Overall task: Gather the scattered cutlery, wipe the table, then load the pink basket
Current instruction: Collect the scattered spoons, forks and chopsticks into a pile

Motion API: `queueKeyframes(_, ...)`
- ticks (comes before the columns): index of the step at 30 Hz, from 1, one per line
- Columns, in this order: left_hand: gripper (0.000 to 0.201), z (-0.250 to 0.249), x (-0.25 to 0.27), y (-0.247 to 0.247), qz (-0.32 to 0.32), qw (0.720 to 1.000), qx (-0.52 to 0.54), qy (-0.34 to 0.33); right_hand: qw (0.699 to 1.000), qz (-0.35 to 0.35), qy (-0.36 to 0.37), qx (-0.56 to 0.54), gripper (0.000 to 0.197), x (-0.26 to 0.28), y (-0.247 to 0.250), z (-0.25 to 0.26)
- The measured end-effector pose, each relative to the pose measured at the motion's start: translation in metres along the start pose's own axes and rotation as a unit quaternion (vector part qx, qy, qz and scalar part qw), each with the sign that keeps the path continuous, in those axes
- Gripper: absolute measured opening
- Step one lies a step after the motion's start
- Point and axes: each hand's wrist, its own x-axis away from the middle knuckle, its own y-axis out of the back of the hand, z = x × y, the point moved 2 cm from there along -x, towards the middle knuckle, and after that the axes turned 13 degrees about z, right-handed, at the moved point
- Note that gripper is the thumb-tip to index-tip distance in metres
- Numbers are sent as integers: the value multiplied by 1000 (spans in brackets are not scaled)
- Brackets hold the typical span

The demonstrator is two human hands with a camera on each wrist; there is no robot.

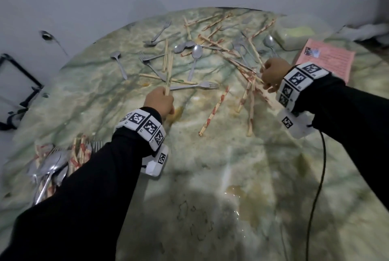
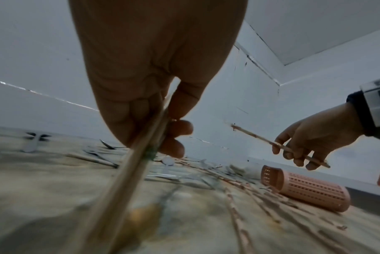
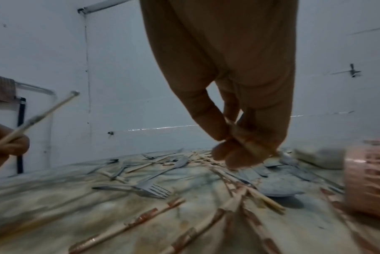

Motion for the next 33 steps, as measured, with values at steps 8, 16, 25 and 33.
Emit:
queueKeyframes(8, 20, -30, -3, -64, 61, 998, -2, 10, 999, 32, 5, -18, 18, 11, -3, -27)
queueKeyframes(16, 27, -50, -23, -103, 42, 990, -119, 65, 996, 85, 11, -14, 33, -9, -37, -35)
queueKeyframes(25, 21, -52, -42, -134, 4, 975, -191, 113, 992, 123, 20, 0, 17, -28, -46, -50)
queueKeyframes(33, 17, -60, -39, -136, -2, 964, -226, 141, 974, 204, 11, -99, 26, -26, -35, -66)
